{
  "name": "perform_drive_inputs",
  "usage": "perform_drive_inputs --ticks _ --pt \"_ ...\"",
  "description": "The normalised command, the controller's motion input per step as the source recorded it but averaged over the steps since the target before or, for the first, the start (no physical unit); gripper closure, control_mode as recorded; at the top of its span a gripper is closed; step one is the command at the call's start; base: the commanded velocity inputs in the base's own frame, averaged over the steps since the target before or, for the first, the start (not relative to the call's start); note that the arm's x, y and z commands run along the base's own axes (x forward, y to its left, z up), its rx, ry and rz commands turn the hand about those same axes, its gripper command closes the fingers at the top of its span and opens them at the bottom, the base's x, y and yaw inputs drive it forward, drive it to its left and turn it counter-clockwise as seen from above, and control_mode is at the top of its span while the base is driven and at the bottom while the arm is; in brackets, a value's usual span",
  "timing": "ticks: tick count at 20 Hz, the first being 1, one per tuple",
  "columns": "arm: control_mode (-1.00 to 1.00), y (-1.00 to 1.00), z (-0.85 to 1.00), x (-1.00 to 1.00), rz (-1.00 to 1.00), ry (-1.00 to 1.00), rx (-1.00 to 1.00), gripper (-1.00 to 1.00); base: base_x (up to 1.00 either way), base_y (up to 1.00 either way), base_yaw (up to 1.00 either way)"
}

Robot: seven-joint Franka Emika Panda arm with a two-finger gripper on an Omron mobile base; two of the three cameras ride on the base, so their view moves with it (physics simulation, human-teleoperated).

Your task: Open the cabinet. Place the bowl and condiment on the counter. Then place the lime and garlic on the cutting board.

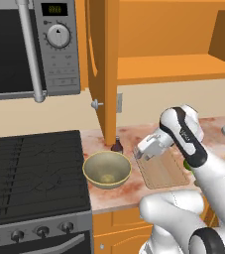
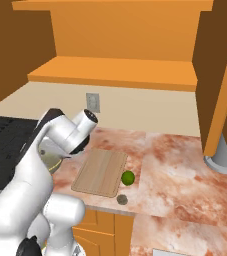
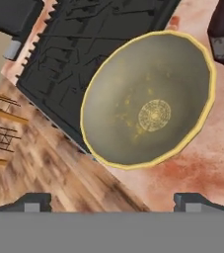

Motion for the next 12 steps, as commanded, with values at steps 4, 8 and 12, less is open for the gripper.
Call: perform_drive_inputs --ticks 4,8,12 --pt "-1.00 -0.25 0.57 -0.38 0.00 -0.20 0.00 -1.00 0.00 0.00 0.00" --pt "-1.00 -0.31 0.50 -0.21 0.00 -0.15 0.00 -1.00 0.00 0.00 0.00" --pt "-1.00 -0.44 0.46 -0.01 -0.05 -0.04 0.00 -1.00 0.00 0.00 0.00"
